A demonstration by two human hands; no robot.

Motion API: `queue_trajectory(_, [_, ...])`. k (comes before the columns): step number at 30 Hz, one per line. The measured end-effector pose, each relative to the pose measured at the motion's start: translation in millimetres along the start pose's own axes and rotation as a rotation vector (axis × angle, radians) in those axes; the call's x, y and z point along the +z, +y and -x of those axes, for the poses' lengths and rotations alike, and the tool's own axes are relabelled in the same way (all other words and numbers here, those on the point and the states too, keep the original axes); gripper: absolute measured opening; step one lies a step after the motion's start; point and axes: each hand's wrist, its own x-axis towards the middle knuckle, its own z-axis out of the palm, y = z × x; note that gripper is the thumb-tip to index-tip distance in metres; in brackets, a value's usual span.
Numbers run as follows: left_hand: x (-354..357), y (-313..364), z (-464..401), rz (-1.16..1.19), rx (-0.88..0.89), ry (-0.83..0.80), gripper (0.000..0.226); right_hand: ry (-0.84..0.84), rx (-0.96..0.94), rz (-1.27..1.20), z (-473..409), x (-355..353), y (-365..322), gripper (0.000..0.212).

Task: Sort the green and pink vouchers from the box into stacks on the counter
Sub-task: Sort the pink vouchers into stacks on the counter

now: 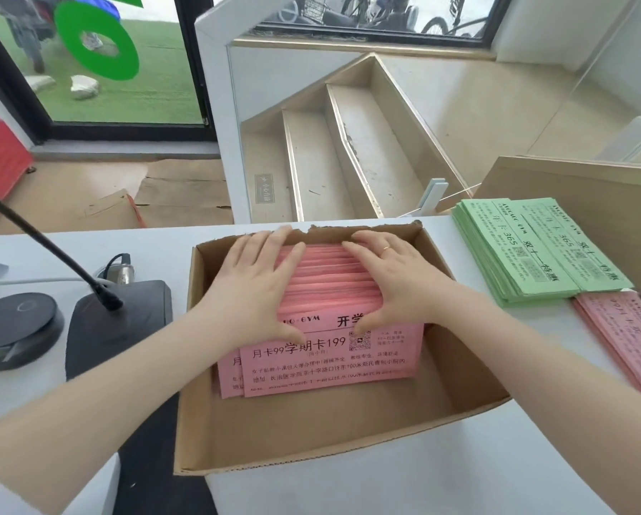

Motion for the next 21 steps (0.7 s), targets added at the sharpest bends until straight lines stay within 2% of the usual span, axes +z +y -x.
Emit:
queue_trajectory(2, [2, 2, 11, 0.068, 0.013, -0.001, 0.116, 0.103, -0.021, 0.039, 13, 8, -5, 0.109])
queue_trajectory(4, [4, 5, 24, 0.131, 0.063, -0.006, 0.110, 0.236, -0.130, 0.119, 27, 16, -13, 0.091])
queue_trajectory(7, [13, 1, 36, 0.115, 0.142, 0.143, 0.083, 0.355, -0.249, 0.195, 44, 27, -25, 0.068])
queue_trajectory(10, [17, -2, 41, 0.131, 0.180, 0.219, 0.055, 0.344, -0.221, 0.168, 50, 30, -33, 0.062])
queue_trajectory(15, [10, 15, 43, 0.100, 0.109, 0.156, 0.057, 0.242, -0.064, 0.070, 44, 27, -48, 0.061])
queue_trajectory(18, [7, 21, 43, 0.037, 0.037, 0.124, 0.046, 0.232, -0.013, 0.059, 44, 24, -54, 0.045])
queue_trajectory(21, [6, 23, 45, 0.058, 0.075, 0.133, 0.029, 0.271, -0.039, 0.056, 49, 17, -57, 0.028])
